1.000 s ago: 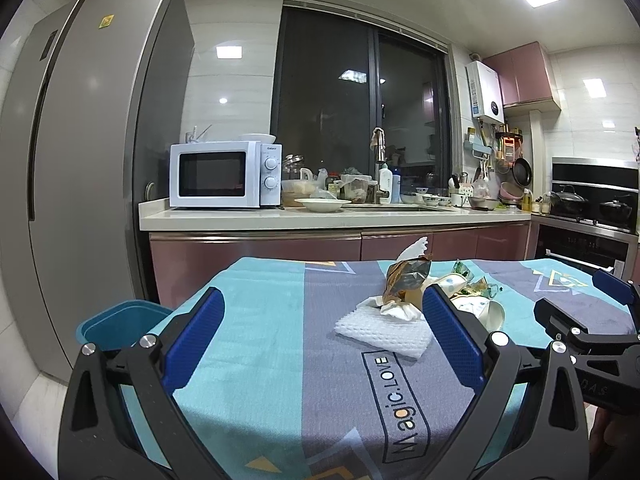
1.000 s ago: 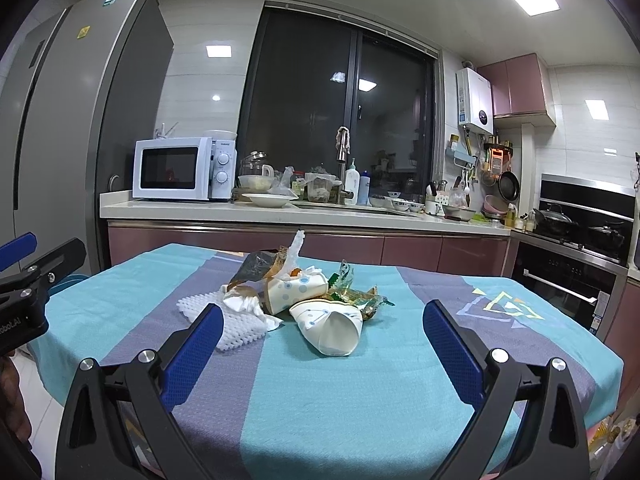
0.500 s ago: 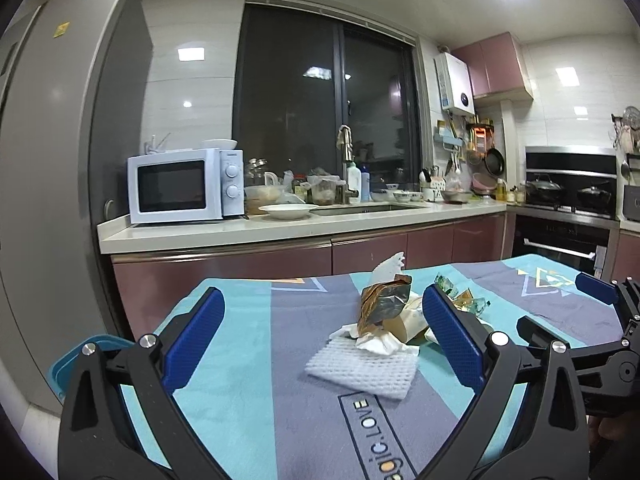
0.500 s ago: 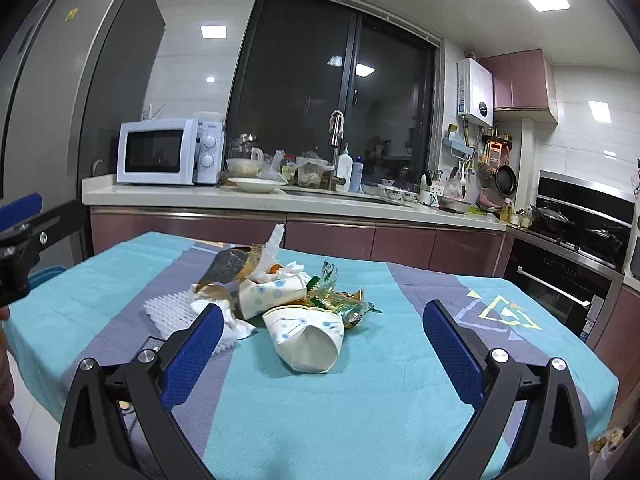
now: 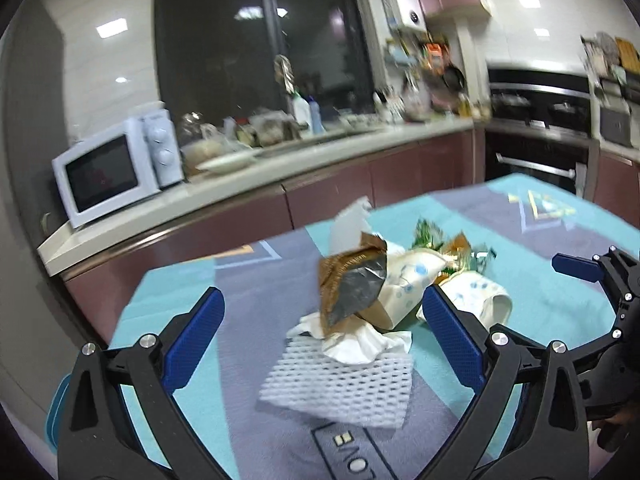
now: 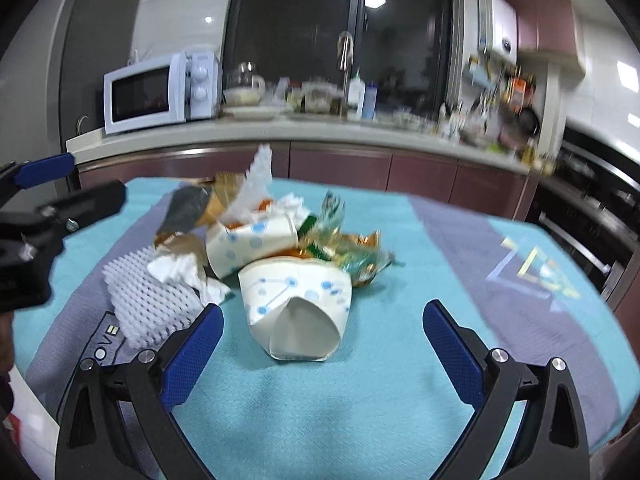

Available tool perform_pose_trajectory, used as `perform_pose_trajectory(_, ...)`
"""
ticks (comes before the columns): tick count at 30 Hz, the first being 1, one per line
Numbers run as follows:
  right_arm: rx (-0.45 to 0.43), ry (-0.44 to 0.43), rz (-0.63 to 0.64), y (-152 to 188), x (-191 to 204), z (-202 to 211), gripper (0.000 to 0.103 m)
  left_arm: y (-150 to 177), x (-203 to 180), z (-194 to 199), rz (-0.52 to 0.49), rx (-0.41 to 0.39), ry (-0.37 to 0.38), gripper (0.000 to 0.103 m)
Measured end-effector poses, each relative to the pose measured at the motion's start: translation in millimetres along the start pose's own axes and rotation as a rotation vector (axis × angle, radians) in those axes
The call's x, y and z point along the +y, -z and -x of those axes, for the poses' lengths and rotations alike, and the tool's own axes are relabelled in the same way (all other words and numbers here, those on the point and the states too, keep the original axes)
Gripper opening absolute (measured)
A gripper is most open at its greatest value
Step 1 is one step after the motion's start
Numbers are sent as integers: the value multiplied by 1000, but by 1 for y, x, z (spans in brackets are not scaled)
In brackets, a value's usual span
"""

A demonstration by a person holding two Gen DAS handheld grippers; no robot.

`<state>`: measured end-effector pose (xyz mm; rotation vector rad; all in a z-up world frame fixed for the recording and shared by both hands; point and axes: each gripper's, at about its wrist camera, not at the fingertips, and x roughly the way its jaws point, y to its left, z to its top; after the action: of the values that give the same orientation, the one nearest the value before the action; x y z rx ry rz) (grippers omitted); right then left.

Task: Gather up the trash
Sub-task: 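Grasp the gold wrapper with the left tool while the right tool grasps a white paper cup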

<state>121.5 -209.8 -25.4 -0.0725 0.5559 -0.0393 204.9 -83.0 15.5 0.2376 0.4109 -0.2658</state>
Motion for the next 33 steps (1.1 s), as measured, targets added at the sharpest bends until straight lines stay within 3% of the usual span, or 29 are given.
perform_pose_trajectory(6, 103, -42, -43, 1, -5, -26, 96, -2, 2, -56, 18, 122, 53, 98)
perform_pose_trajectory(15, 189, -86, -75, -3, -8, -48, 96, -19, -14, -101, -17, 163, 54, 98)
perform_pose_trajectory(19, 230, -116, -83, -4, -9, -56, 95, -21, -17, -122, -17, 221, 49, 97)
perform_pose_trajectory(26, 268, -143, -101, -2, -10, -62, 66, -14, -3, -141, 73, 294, 76, 67)
perform_pose_trajectory(33, 240, -152, -106, -1, -12, -56, 65, -8, 9, -127, 116, 279, 105, 59)
